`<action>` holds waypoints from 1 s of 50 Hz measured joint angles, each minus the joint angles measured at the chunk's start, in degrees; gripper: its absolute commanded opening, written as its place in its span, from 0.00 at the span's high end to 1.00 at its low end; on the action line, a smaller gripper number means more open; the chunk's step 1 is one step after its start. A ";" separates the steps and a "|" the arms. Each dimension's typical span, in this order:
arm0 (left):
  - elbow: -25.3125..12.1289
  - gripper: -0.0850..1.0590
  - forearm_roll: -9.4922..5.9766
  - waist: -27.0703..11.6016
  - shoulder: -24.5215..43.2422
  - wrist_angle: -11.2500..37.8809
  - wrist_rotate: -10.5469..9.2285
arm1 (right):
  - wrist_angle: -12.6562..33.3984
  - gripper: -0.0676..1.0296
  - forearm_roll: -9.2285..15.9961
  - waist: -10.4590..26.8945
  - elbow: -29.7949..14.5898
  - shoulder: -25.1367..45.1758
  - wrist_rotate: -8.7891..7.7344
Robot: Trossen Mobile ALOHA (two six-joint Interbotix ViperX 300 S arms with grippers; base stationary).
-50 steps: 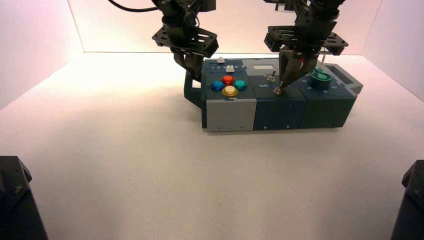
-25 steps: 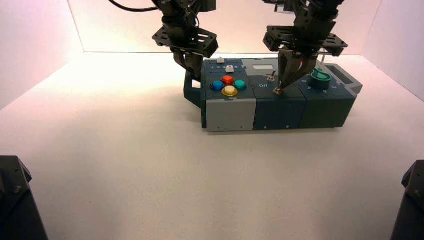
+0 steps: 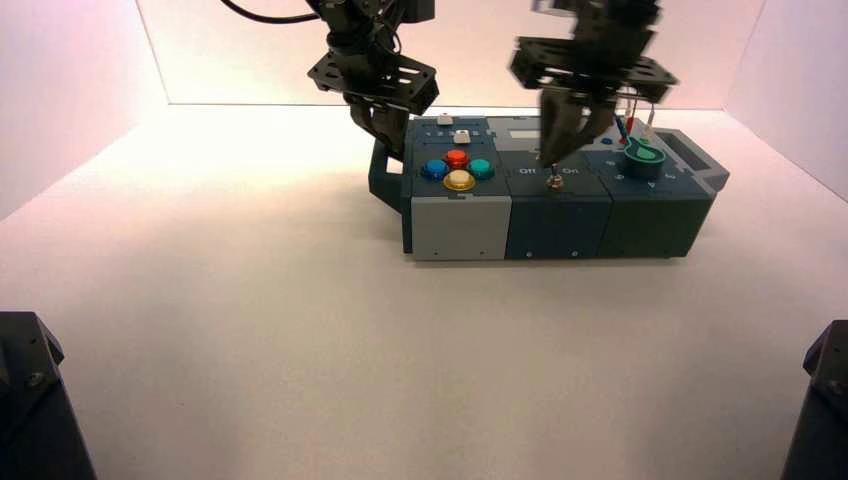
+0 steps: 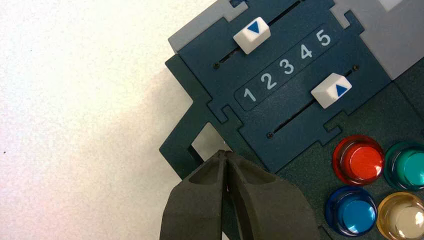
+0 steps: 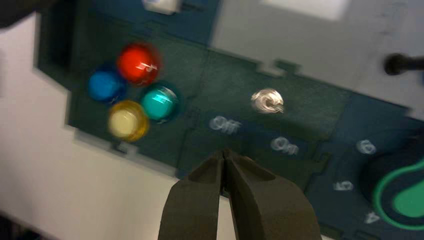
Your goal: Flip the bottom switch off with the right gripper.
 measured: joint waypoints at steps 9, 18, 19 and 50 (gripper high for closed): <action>0.97 0.95 0.00 0.09 -2.46 0.26 0.09 | 0.26 0.96 -1.14 -1.32 3.43 -4.57 0.00; 2.64 0.95 -0.18 -0.62 -4.92 2.29 0.09 | 1.05 0.96 -1.23 -1.32 4.39 -9.49 -0.09; 2.72 0.95 -0.18 -0.62 -5.19 2.29 0.09 | 1.32 0.96 -1.23 -1.23 4.48 -9.93 -0.18; 7.03 0.95 -0.18 -0.62 -19.25 11.25 -0.09 | 11.25 0.96 -1.14 -0.35 12.13 -24.79 -0.35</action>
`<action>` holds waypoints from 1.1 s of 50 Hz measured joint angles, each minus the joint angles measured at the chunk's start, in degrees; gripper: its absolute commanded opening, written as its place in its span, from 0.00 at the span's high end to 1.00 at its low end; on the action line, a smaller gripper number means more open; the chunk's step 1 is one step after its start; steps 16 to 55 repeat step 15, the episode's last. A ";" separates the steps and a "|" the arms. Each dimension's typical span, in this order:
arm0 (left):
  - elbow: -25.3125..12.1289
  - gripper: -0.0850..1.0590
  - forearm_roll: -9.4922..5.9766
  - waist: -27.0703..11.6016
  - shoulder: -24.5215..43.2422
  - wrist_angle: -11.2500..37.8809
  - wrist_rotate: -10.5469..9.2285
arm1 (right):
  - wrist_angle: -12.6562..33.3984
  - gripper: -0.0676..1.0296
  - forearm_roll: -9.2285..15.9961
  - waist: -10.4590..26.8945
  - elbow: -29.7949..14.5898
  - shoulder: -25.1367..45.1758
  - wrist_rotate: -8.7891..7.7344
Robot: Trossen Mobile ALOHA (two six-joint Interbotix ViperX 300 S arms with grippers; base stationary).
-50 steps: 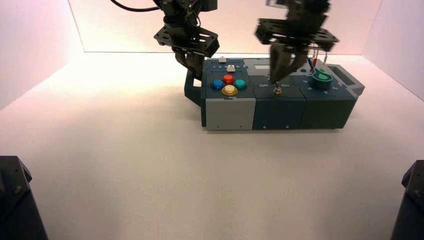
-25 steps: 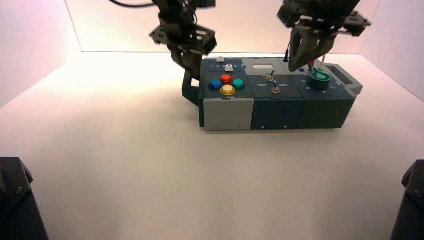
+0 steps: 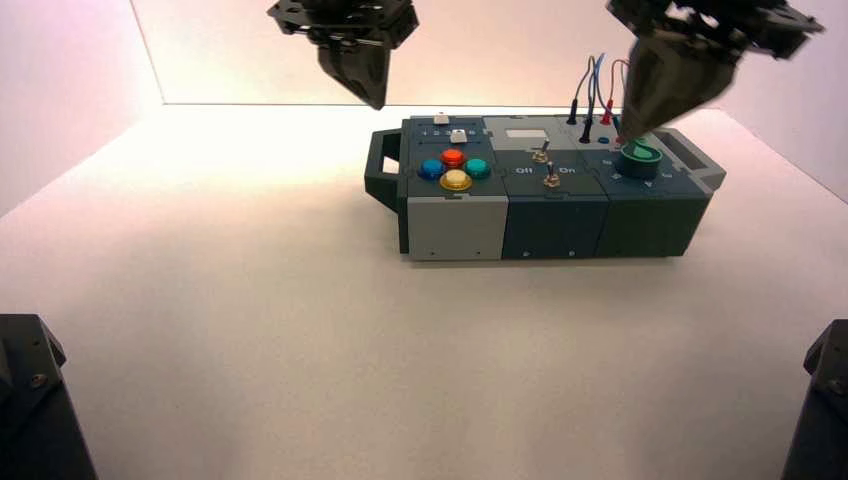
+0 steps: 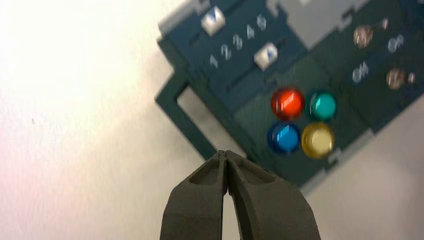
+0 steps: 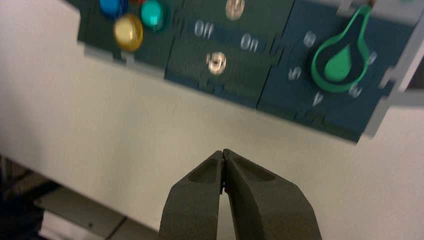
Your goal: Flip the bottom switch off with the right gripper.
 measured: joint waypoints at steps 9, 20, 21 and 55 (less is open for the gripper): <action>2.55 0.95 0.00 -0.09 -4.48 0.79 0.00 | 0.26 0.96 0.18 0.79 2.37 -1.93 -0.09; 3.60 0.95 0.26 -0.09 -7.29 1.23 0.09 | 0.18 0.96 0.53 0.97 2.64 -3.96 -0.09; 3.60 0.95 0.26 -0.09 -7.29 1.23 0.09 | 0.18 0.96 0.53 0.97 2.64 -3.96 -0.09; 3.60 0.95 0.26 -0.09 -7.29 1.23 0.09 | 0.18 0.96 0.53 0.97 2.64 -3.96 -0.09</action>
